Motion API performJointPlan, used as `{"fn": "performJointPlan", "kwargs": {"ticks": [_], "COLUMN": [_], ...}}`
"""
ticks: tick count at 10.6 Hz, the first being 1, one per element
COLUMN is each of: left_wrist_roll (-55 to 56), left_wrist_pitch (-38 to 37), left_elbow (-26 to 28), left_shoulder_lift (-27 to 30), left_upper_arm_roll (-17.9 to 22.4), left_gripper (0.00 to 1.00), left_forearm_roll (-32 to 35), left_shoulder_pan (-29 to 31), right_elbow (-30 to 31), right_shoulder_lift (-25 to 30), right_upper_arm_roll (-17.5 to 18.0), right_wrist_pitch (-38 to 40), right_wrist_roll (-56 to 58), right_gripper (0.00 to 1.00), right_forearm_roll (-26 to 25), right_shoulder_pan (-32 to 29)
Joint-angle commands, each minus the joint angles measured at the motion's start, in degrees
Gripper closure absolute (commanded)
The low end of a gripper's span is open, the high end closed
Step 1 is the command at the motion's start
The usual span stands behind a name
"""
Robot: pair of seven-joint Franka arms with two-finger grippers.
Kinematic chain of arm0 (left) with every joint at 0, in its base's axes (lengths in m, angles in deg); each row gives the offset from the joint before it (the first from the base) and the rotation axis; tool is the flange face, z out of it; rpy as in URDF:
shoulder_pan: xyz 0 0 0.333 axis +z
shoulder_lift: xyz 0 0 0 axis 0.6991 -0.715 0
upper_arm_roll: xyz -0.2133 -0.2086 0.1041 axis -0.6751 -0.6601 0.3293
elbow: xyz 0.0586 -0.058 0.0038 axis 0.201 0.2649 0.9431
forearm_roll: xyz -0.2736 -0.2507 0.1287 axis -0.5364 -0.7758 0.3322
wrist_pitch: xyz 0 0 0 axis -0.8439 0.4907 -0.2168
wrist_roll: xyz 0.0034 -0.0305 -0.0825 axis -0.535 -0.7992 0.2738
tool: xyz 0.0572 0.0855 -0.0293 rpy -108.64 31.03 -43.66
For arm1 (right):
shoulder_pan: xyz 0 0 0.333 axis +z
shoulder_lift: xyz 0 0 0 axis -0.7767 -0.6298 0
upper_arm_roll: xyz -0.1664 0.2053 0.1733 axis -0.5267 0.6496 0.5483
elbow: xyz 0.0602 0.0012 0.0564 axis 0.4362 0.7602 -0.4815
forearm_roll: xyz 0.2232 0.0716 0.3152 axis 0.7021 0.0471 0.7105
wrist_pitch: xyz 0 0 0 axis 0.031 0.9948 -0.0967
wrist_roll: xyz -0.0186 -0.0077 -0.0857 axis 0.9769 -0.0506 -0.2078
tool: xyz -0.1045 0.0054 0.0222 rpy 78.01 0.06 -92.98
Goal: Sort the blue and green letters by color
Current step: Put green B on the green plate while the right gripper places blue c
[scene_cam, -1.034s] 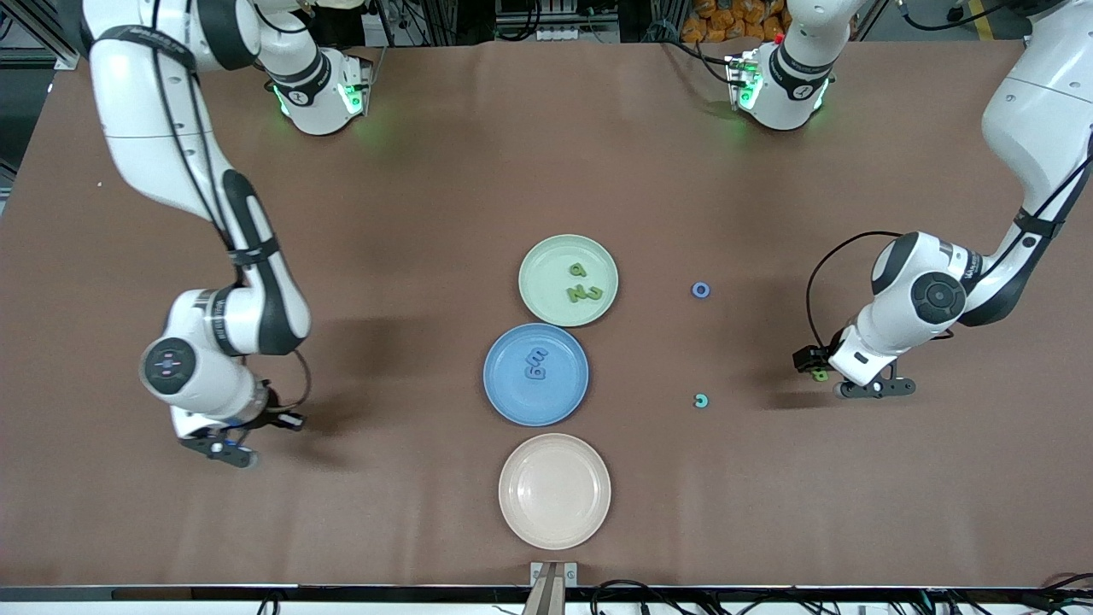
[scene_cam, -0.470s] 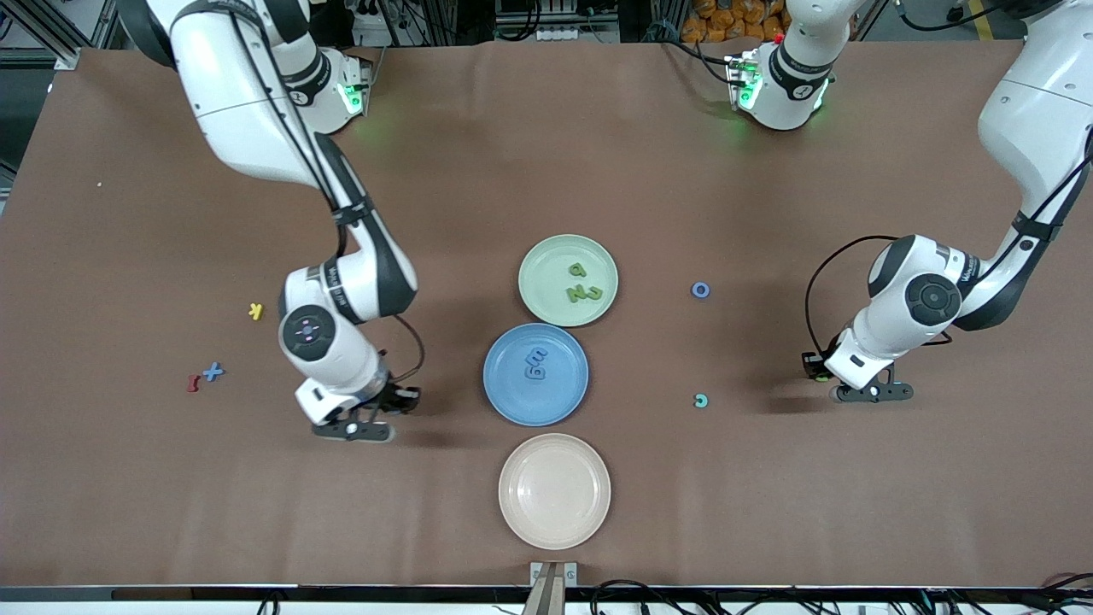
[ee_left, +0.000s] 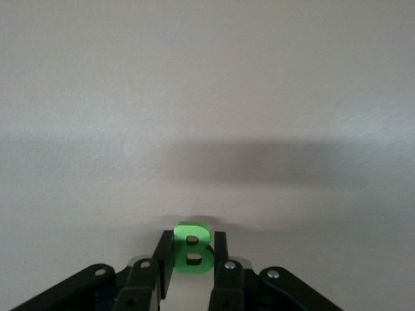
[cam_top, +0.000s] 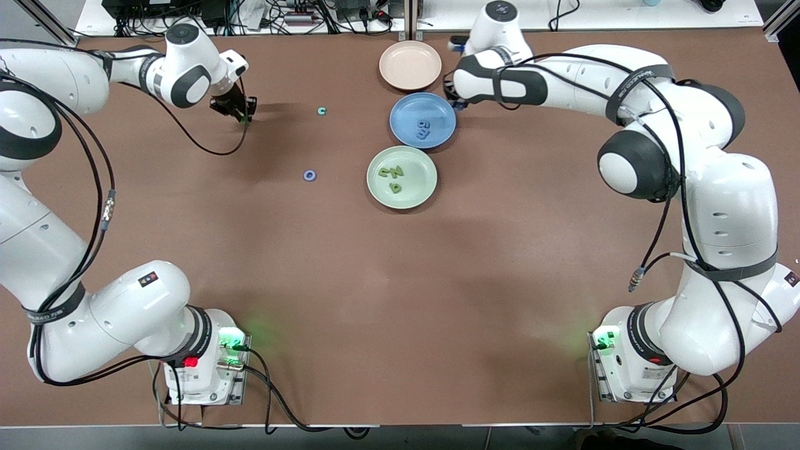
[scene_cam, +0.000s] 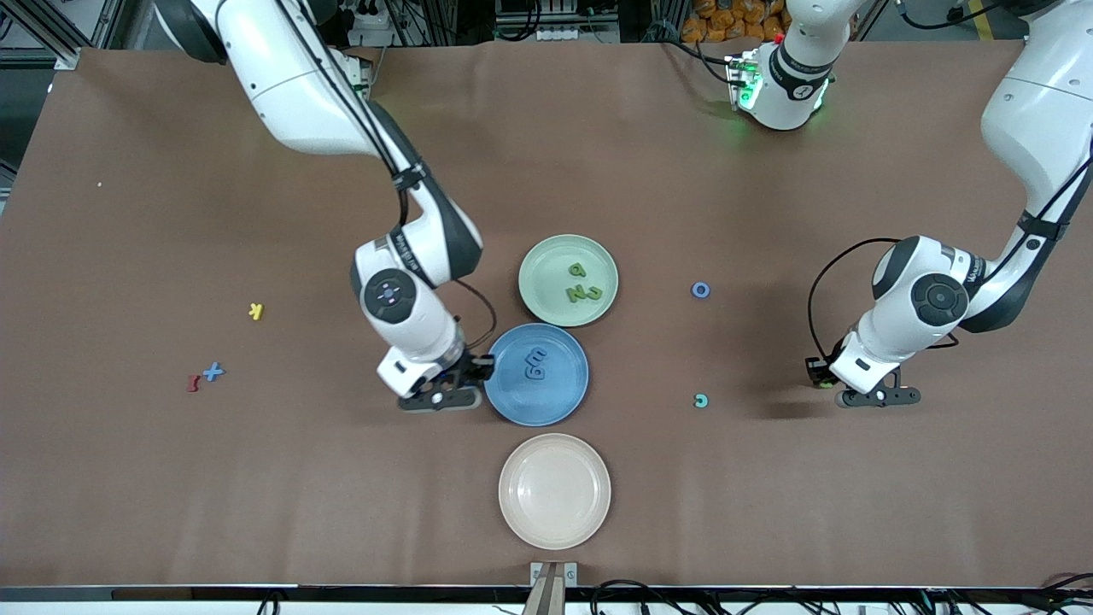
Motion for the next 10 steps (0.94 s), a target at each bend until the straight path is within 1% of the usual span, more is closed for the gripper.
{"fn": "performJointPlan", "kwargs": {"ticks": [1,2,3,4,6,8,10], "left_wrist_roll": [7.36,10.62,15.78,22.88,34.5,44.09,52.35], "left_wrist_pitch": [-3.49,-3.67,-3.76,-3.76,-4.19,-6.91,-7.53], "left_elbow": [0.6,0.6,0.51,0.34,0.42,0.33,0.25], "left_shoulder_lift": [2.65,2.73,2.73,3.0,4.05,4.14,4.14], "left_upper_arm_roll": [-4.73,-5.7,-5.88,-5.97,-5.97,-5.97,-5.97], "left_gripper": [1.0,1.0,1.0,1.0,1.0,1.0,1.0], "left_forearm_roll": [-2.37,-2.37,-2.37,-2.37,-2.46,-2.46,-2.55], "left_shoulder_pan": [-0.36,-2.1,-4.47,-8.32,-15.7,-22.83,-28.98], "right_elbow": [-1.59,-1.59,-1.51,-1.5,-1.33,-1.07,-0.89], "right_shoulder_lift": [-0.31,-0.66,-0.66,-0.57,-0.14,0.48,1.44], "right_upper_arm_roll": [0.78,1.83,2.62,2.72,2.63,2.63,2.63], "right_wrist_pitch": [-2.57,-3.63,-3.9,-3.73,-3.2,-2.68,0.82], "right_wrist_roll": [-1.28,-3.47,-5.93,-7.87,-8.24,-8.24,-8.33], "right_gripper": [0.9,0.74,0.14,0.0,0.0,0.0,0.0], "right_forearm_roll": [0.9,0.9,0.82,0.99,0.46,0.46,0.46], "right_shoulder_pan": [3.27,3.98,4.16,4.68,4.25,3.2,0.49]}}
